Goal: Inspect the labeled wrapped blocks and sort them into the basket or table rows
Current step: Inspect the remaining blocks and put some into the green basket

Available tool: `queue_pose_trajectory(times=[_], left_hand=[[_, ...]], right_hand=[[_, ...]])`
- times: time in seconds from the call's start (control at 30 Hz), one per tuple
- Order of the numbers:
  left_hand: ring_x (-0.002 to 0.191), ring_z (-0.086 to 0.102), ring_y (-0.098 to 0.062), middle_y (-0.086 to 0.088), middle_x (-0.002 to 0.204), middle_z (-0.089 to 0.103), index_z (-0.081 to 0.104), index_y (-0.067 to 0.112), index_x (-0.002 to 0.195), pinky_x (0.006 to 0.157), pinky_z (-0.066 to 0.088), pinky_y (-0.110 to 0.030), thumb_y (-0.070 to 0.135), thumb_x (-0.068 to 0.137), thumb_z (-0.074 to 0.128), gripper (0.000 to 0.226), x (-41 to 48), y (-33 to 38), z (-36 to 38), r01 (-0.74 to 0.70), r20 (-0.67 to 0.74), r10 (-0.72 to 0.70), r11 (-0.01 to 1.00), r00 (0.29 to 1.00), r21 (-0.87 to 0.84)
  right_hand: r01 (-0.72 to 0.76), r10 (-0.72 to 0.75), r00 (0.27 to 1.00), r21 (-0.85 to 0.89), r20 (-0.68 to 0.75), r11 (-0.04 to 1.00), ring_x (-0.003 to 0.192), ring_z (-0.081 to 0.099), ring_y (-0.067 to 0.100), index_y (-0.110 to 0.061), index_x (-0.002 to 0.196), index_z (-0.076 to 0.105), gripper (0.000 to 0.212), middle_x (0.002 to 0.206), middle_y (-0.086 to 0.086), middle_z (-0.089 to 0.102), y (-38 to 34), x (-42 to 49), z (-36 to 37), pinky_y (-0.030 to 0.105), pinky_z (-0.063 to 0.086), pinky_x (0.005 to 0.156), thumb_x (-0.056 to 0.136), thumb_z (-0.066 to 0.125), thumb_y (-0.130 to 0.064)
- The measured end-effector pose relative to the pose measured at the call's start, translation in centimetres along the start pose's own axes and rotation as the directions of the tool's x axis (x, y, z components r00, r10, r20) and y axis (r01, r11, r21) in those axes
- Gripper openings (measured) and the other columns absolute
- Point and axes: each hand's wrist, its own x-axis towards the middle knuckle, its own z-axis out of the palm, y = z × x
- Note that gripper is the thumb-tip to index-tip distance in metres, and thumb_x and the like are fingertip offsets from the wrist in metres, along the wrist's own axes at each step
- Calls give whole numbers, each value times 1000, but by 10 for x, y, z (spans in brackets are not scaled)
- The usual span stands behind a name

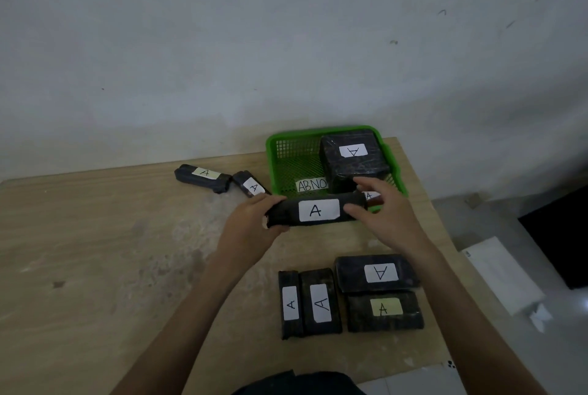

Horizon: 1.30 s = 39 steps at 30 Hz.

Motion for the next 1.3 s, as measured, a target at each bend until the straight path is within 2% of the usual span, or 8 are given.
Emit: queue_pose_trajectory(times=[0.17, 0.37, 0.53, 0.73, 0.83, 0.93, 1.1, 1.3], left_hand=[[95, 59, -24, -6, 105, 66, 65, 11, 115, 77, 40, -28, 19, 75, 76, 42, 46, -19, 33, 17, 165, -22, 999, 986, 28], [108, 47, -24, -12, 119, 46, 52, 7, 130, 95, 35, -27, 13, 73, 77, 62, 98, -33, 83, 145, 352, -128, 989, 927, -21], [112, 49, -29, -16, 121, 46, 48, 6, 130, 99, 38, -33, 5, 78, 65, 55, 124, -52, 123, 178, 449, -185, 982, 874, 57], [115, 53, -28, -10, 126, 49, 49, 10, 126, 94, 49, -40, 18, 73, 77, 61, 134, -69, 148, 46, 587, -239, 945, 774, 325], [116, 52, -28, -10, 126, 51, 50, 9, 126, 94, 48, -42, 26, 73, 78, 63, 137, -77, 146, 30, 625, -224, 952, 748, 305], [112, 54, -26, -8, 122, 55, 54, 11, 126, 92, 48, -39, 28, 84, 67, 47, 137, -77, 128, 17, 531, -102, 987, 841, 162], [82, 58, -11, -1, 97, 65, 68, 9, 104, 74, 48, -24, 11, 86, 64, 19, 134, -88, 75, 71, 100, -61, 993, 993, -94], [80, 60, -21, -6, 90, 61, 70, 8, 96, 74, 44, -26, 8, 80, 67, 16, 126, -164, 52, 471, -105, -480, 876, 871, -100]], right_hand=[[242, -180, 963, -360, 198, 901, 108, 49, 15, -21, 132, 55, 56, 119, 1, 49, 37, 33, 14, 26, 41, 93, 80, 75, -21], [94, -17, 982, -413, 187, 906, 109, 53, 27, -12, 131, 55, 57, 122, 12, 47, 76, 85, 31, 36, 43, 101, 78, 75, -8], [-141, 210, 966, -380, 148, 914, 112, 51, 33, -4, 129, 55, 59, 125, 21, 47, 103, 123, 46, 30, 39, 98, 73, 76, -2], [-160, 299, 914, -434, 273, 887, 115, 52, 30, -6, 129, 57, 48, 127, 19, 52, 116, 143, 62, 29, 40, 98, 82, 67, -5], [-140, 320, 887, -467, 332, 873, 117, 52, 26, -5, 131, 54, 45, 131, 16, 54, 107, 147, 55, 32, 43, 99, 89, 63, -17], [-80, 275, 898, -490, 342, 868, 110, 57, 24, -6, 128, 57, 41, 125, 14, 59, 82, 154, 47, 33, 48, 93, 90, 61, -21], [67, 81, 905, -327, 418, 943, 101, 58, 18, -8, 124, 59, 36, 116, 10, 63, 17, 171, 59, 26, 46, 88, 92, 60, -22], [43, 48, 832, -150, 553, 988, 109, 58, 18, -11, 130, 55, 40, 125, 6, 61, -37, 193, 137, 31, 49, 95, 92, 60, -24]])
